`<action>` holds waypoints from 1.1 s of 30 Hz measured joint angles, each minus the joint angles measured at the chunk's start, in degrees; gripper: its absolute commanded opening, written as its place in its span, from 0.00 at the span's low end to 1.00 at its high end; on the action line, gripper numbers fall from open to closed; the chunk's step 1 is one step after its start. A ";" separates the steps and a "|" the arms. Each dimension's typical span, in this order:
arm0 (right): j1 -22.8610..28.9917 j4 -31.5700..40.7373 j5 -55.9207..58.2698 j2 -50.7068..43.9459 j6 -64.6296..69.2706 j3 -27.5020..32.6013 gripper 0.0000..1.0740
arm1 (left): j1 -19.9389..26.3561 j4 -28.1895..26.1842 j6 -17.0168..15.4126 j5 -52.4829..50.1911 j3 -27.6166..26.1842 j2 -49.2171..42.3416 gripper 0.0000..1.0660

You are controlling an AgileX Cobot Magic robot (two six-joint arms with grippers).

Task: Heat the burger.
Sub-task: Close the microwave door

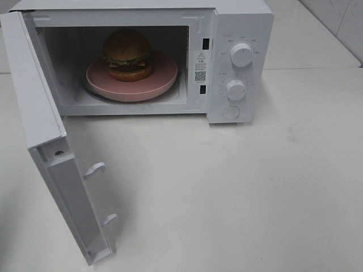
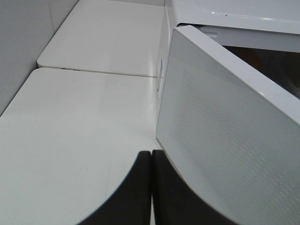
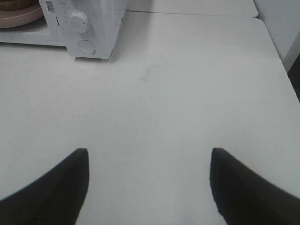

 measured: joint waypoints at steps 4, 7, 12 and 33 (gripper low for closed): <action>0.00 0.00 0.00 0.00 0.00 0.00 0.64 | 0.00 -0.23 0.00 -8.02 2.98 3.44 0.00; 0.00 0.00 0.00 0.00 0.00 0.00 0.64 | 0.00 -0.34 0.00 -17.07 6.02 7.33 0.00; 0.00 0.00 0.00 0.00 0.00 0.00 0.64 | 0.00 0.17 0.00 -28.76 9.28 11.46 0.00; 0.00 0.00 0.00 0.00 0.00 0.00 0.64 | 0.00 35.98 -24.24 -65.66 13.29 39.59 0.00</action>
